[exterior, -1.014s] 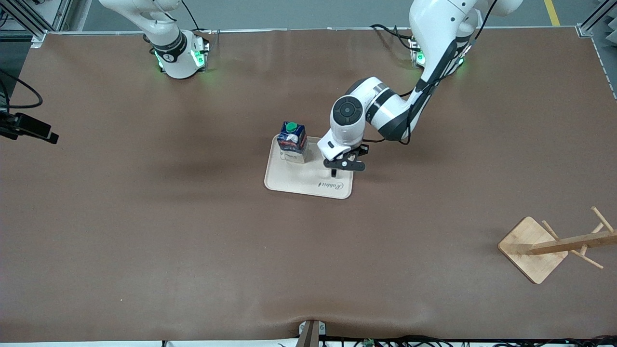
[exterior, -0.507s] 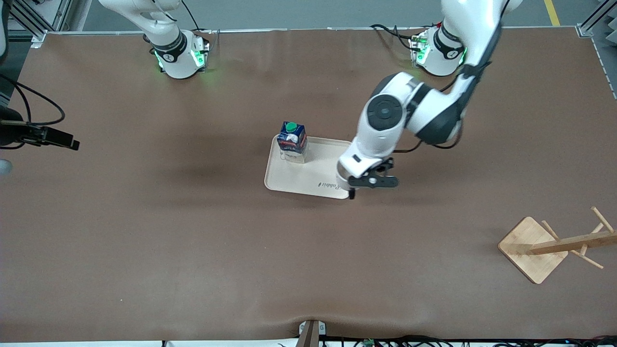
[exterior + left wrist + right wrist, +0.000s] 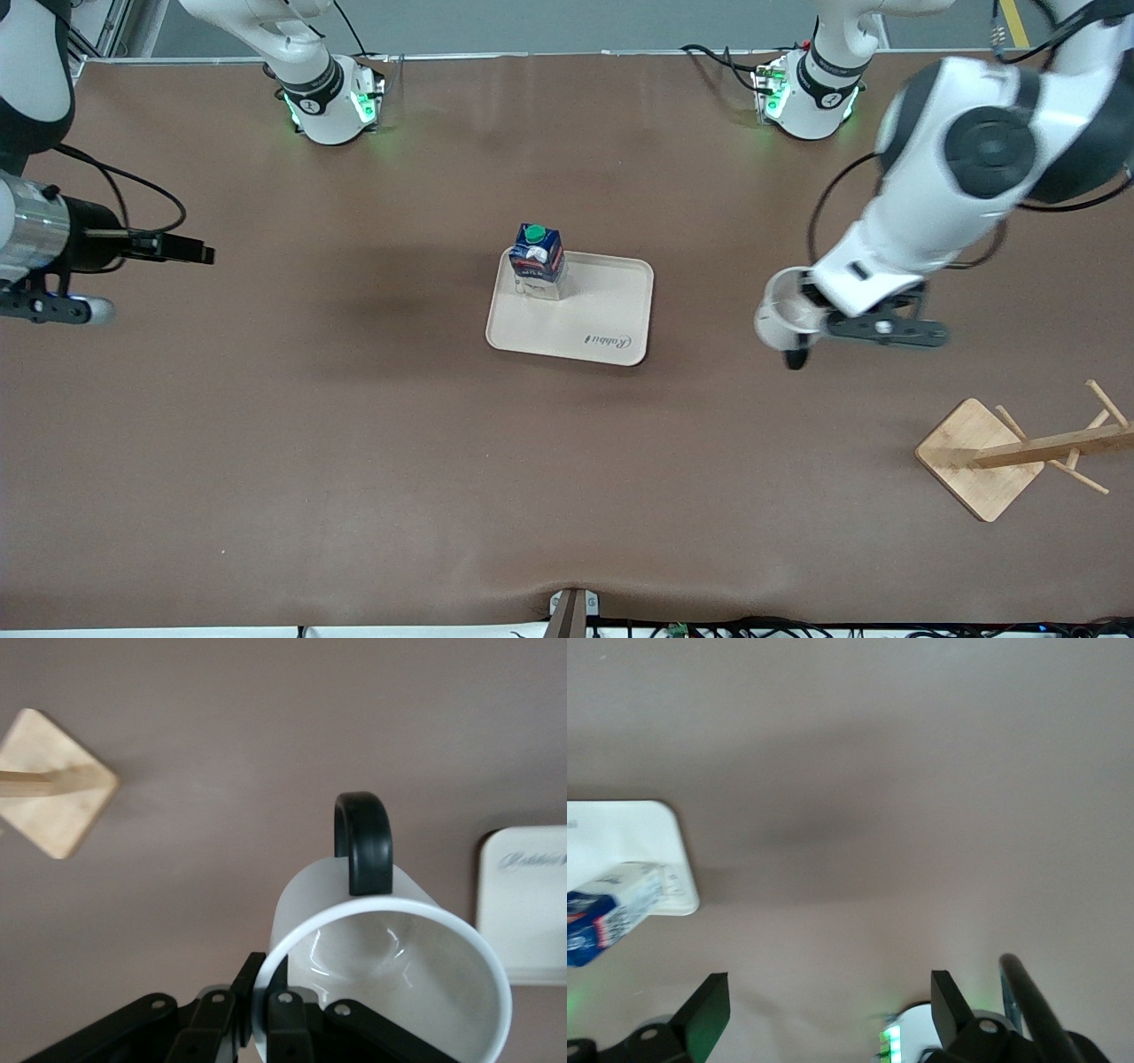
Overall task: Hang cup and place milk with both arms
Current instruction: 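Carry the mug to the wooden stand and hang its handle on a peg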
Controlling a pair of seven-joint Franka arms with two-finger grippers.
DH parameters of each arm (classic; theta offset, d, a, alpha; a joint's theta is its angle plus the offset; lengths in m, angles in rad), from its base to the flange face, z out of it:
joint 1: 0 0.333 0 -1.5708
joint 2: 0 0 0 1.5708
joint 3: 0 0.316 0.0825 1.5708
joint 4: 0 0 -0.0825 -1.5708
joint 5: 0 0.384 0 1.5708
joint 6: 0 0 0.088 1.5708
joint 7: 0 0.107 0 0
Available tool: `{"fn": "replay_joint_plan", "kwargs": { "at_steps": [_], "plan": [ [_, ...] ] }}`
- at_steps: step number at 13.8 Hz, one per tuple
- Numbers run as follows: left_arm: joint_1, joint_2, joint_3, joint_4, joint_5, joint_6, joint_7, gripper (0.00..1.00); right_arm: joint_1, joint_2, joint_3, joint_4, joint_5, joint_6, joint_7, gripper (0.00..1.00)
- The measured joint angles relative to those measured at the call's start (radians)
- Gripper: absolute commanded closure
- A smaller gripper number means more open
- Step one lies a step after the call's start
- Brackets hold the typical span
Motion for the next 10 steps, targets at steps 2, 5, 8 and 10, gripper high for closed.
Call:
{"fn": "replay_joint_plan", "kwargs": {
  "at_steps": [2, 5, 8, 10],
  "plan": [
    [0.1, -0.027, 0.002, 0.0, 0.0, -0.015, 0.151, 1.0, 0.015, 0.011, 0.001, -0.021, 0.039, -0.001, 0.083, 0.0],
    [0.233, -0.035, 0.004, 0.006, 0.0, -0.015, 0.337, 1.0, 0.087, 0.011, 0.004, -0.022, 0.046, -0.001, 0.271, 0.0],
    [0.333, -0.035, 0.005, 0.015, 0.0, -0.015, 0.489, 1.0, 0.16, 0.007, 0.008, -0.006, 0.046, 0.003, 0.443, 0.0],
    [0.385, -0.032, 0.005, 0.024, 0.0, -0.013, 0.569, 1.0, 0.195, 0.006, 0.009, -0.004, 0.047, 0.003, 0.56, 0.0]
  ]
}}
